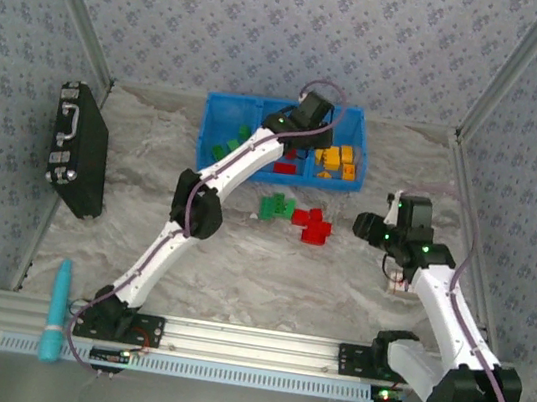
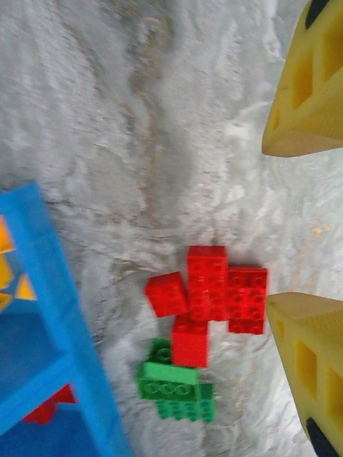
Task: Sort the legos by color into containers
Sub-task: Place the lego in the container.
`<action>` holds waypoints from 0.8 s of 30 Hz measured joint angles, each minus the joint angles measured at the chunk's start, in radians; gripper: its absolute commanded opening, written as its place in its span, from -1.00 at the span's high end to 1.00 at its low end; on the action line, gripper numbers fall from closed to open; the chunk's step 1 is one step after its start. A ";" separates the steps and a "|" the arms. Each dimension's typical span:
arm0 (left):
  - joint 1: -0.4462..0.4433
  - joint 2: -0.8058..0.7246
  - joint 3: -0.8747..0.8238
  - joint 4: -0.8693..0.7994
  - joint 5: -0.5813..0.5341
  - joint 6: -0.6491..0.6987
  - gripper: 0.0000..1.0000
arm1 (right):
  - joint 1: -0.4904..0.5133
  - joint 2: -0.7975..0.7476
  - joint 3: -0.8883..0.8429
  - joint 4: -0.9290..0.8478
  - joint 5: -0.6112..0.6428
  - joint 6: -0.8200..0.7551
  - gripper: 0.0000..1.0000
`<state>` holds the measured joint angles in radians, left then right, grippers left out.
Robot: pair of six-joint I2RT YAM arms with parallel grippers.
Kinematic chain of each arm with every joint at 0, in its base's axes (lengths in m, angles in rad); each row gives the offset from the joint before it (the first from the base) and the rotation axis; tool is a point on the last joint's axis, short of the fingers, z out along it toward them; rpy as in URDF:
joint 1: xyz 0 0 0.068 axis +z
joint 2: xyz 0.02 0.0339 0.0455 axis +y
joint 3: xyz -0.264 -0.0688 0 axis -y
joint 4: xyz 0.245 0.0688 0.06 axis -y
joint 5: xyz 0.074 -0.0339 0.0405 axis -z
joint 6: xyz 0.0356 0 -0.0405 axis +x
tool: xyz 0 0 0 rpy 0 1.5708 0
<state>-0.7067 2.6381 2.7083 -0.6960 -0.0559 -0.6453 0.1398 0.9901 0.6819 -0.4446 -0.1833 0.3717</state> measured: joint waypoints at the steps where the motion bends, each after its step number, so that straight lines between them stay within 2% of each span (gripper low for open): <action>1: 0.000 0.003 0.000 0.005 0.000 -0.002 0.39 | 0.011 -0.005 -0.019 -0.004 0.000 0.006 -0.11; 5: -0.002 0.003 0.000 0.024 0.026 -0.003 0.25 | 0.047 -0.017 -0.055 -0.034 0.008 0.017 -0.15; 9: -0.002 0.003 0.000 0.026 0.052 0.005 0.01 | 0.066 -0.034 -0.064 -0.046 0.011 0.022 -0.17; 16: -0.002 -0.013 -0.015 0.012 0.081 0.048 -0.09 | 0.153 0.028 -0.048 -0.029 0.018 0.035 -0.20; 20: 0.003 -0.110 -0.113 -0.017 0.098 0.111 -0.17 | 0.229 0.141 0.035 -0.019 0.022 -0.004 -0.31; 24: 0.023 -0.329 -0.320 -0.020 0.111 0.185 -0.20 | 0.244 0.271 0.196 -0.035 -0.002 -0.047 -0.31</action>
<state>-0.6838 2.3089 2.3878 -0.7158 0.0547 -0.4599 0.3836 1.2610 0.8783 -0.4793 -0.1848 0.3248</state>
